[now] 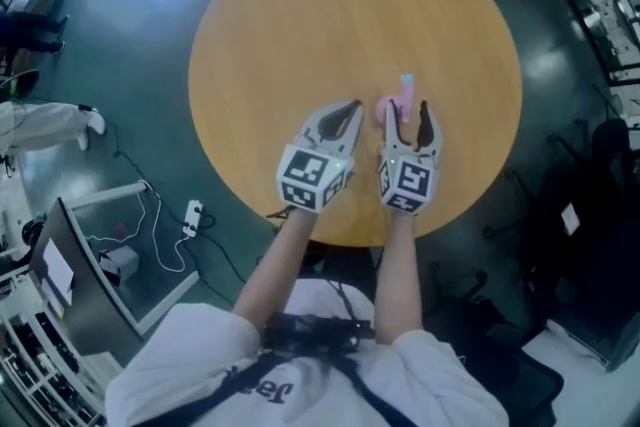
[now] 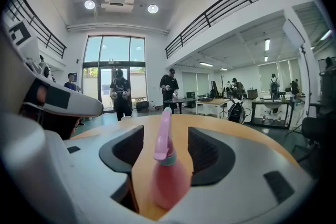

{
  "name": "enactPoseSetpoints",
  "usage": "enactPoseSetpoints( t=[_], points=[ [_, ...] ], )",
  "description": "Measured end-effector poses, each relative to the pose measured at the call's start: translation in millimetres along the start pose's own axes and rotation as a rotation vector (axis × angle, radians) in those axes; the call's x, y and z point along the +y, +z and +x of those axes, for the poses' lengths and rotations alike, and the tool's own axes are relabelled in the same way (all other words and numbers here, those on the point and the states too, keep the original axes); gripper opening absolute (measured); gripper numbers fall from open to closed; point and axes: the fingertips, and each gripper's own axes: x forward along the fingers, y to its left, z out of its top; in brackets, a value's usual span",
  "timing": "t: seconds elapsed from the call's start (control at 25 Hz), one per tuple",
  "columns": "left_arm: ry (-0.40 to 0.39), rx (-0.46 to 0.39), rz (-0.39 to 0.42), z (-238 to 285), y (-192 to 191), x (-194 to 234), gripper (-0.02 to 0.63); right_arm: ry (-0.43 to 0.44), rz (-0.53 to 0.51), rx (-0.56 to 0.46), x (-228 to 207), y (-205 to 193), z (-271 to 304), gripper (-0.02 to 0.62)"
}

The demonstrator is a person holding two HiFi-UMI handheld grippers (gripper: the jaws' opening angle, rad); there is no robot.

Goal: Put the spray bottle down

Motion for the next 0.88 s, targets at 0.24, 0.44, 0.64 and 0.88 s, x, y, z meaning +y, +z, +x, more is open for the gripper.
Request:
enactPoseSetpoints(
  t=[0.24, 0.44, 0.64, 0.88],
  points=[
    [-0.006, -0.071, 0.046, -38.9, 23.5, -15.0, 0.009, 0.005, -0.014, -0.06, 20.4, 29.8, -45.6, 0.282],
    [-0.015, -0.13, 0.083, -79.5, 42.0, -23.6, 0.009, -0.005, -0.009, -0.116, 49.3, 58.0, -91.0, 0.197],
    [-0.025, -0.193, 0.128, -112.1, 66.8, -39.5, 0.009, -0.05, -0.031, -0.153, 66.1, 89.0, -133.2, 0.083],
    [-0.021, -0.25, 0.171, -142.9, 86.6, -48.9, 0.009, -0.052, -0.021, -0.206, 84.0, 116.8, -162.4, 0.044]
  ],
)
